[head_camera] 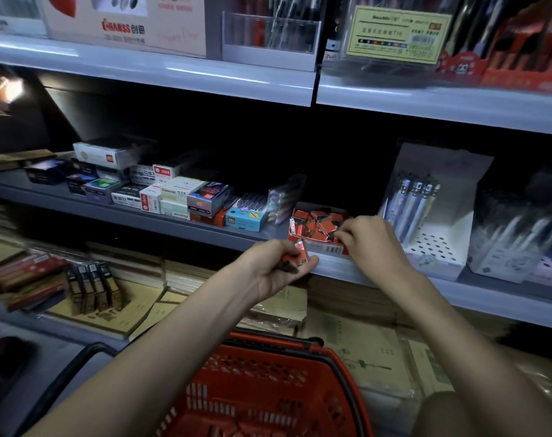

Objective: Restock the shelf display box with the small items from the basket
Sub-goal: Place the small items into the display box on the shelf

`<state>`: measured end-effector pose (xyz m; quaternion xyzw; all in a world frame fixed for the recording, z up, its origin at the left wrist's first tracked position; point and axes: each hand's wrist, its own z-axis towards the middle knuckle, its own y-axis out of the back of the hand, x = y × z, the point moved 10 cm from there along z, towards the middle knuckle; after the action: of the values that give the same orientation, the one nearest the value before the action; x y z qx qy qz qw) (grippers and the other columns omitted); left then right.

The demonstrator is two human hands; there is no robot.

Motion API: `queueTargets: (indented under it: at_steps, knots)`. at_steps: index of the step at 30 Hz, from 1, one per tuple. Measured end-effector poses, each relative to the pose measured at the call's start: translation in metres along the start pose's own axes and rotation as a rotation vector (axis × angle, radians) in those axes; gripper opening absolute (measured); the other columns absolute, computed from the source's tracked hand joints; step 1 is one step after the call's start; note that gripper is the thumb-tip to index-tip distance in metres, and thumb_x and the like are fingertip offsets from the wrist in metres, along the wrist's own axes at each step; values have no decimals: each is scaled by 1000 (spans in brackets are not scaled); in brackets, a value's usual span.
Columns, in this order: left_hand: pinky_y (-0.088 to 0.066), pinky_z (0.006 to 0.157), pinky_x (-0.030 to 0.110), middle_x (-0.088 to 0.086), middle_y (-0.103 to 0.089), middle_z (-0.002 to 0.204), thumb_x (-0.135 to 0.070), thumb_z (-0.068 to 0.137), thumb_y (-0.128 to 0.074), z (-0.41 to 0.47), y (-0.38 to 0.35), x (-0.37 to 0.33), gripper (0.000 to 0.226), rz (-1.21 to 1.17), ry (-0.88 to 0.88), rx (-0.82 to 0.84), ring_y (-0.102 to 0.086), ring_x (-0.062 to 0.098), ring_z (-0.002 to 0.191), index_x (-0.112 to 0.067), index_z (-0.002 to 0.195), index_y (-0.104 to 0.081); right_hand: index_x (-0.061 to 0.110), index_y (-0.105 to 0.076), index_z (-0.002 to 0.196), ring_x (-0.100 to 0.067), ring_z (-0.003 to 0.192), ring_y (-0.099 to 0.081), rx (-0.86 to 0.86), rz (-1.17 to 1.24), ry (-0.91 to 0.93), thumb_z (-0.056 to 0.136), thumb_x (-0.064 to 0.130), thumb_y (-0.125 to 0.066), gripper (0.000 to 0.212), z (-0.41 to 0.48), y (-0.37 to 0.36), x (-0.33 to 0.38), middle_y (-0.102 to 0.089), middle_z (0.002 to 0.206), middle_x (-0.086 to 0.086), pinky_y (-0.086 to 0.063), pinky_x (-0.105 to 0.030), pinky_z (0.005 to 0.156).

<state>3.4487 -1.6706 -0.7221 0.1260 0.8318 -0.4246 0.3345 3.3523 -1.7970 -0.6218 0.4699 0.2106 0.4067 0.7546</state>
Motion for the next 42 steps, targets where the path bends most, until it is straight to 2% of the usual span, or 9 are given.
queueTargets:
  at_steps: [5,12,16,19,23,28,31,35,42]
  knots:
    - [-59,48,24,25,-68,98,3,93,-67,0,-5,-3,10,68,-49,-17,-70,30,86,9,101,-66,17,-76,95,-18,80,-67,-113,321,-62,103,29,-56,25,-9,28,6,-74,83,0,-51,-35,71]
    - [-46,44,17,23,-71,95,-6,89,-76,5,-4,-15,37,141,-192,-68,-61,21,70,12,120,-65,-5,-73,104,-11,54,-65,277,1138,-390,85,-1,-77,20,-12,-12,14,-69,74,-15,-54,-19,51]
    - [-45,43,16,16,-72,86,-8,93,-71,4,-2,-15,14,122,-152,-45,-66,19,66,1,103,-68,2,-73,96,-15,52,-66,198,1154,-459,81,-7,-78,18,-6,-11,4,-73,79,-15,-58,-23,55]
    - [-60,73,28,16,-63,92,-8,99,-57,5,3,-13,12,24,-43,-29,-66,23,77,1,93,-61,18,-76,91,-13,65,-72,32,827,-377,83,7,-81,15,20,-4,-7,-76,76,-2,-61,-32,66]
    - [-60,76,47,25,-50,117,6,95,-42,4,0,-17,14,-40,-1,-3,-59,35,107,5,105,-53,21,-78,97,-18,89,-72,56,472,-203,85,16,-80,13,48,-20,9,-75,90,0,-58,-32,84]
    - [-61,80,51,26,-54,112,10,100,-46,9,0,-23,23,-49,-61,-18,-57,31,107,11,121,-56,21,-76,111,-23,105,-62,11,258,-97,84,26,-82,29,47,-15,16,-62,111,-3,-53,-37,89]
    - [-57,88,44,24,-62,106,7,102,-43,9,-6,-28,24,-34,-148,-15,-61,29,99,4,119,-60,27,-79,97,-8,83,-67,-87,526,-174,89,27,-76,8,25,8,7,-70,92,10,-49,-20,71]
    - [-51,88,45,23,-63,116,5,105,-38,6,-33,-35,25,-42,-267,40,-61,33,102,-3,115,-59,13,-76,105,-9,56,-61,236,1121,-305,93,16,-73,13,-10,-12,27,-72,75,0,-45,-18,46]
    - [-55,86,43,9,-66,132,-1,107,-42,-2,-64,-35,35,60,-372,144,-66,26,113,-11,140,-46,6,-67,120,-17,79,-72,184,1391,-300,83,0,-79,39,-13,-4,17,-74,99,-18,-60,-25,66]
